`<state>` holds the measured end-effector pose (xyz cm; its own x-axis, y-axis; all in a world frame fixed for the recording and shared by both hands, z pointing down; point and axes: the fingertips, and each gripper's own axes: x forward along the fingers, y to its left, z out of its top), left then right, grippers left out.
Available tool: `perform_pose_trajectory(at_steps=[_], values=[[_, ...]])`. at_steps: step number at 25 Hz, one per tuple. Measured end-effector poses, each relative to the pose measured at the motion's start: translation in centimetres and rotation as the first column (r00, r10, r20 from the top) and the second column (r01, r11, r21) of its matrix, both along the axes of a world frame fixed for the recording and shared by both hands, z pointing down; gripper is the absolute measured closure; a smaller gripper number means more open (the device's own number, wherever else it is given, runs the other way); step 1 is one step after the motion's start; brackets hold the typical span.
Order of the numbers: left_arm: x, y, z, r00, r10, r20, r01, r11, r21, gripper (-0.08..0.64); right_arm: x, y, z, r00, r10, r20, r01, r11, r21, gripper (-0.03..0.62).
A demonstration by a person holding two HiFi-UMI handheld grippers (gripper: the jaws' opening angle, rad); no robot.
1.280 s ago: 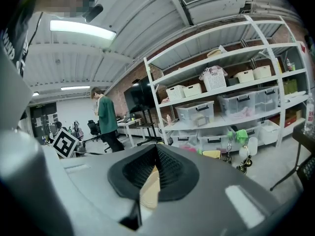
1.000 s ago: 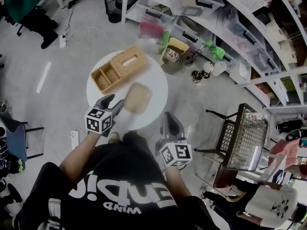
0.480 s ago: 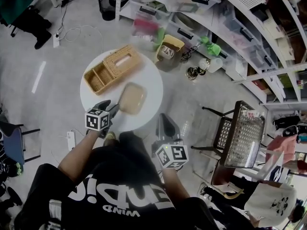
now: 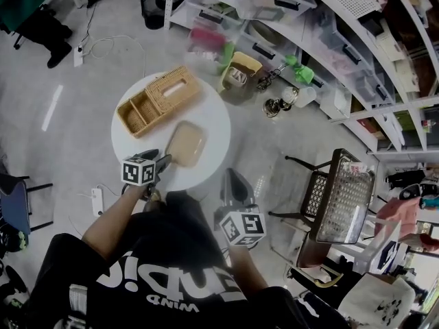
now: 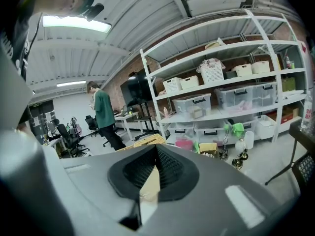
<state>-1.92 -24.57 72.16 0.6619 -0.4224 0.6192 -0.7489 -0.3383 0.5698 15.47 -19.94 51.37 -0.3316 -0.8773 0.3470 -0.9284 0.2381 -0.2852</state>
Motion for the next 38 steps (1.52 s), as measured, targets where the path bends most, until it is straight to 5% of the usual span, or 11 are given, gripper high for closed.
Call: perform_pose_trajectory(at_steps=[14,38], values=[[1.2,0.1,1.6,1.0,0.02,-0.011,-0.021,0.998,-0.063,0.319,1.1,0.4,0.8,1.0,0.015,-0.007,-0.015,1.0,-0.025,0.594],[0.5,0.1,-0.9,0.998,-0.029,-0.047,0.027,0.999,-0.04,0.462,1.2,0.3,0.7,1.0,0.0,-0.002,0.0,1.0,-0.016,0.594]])
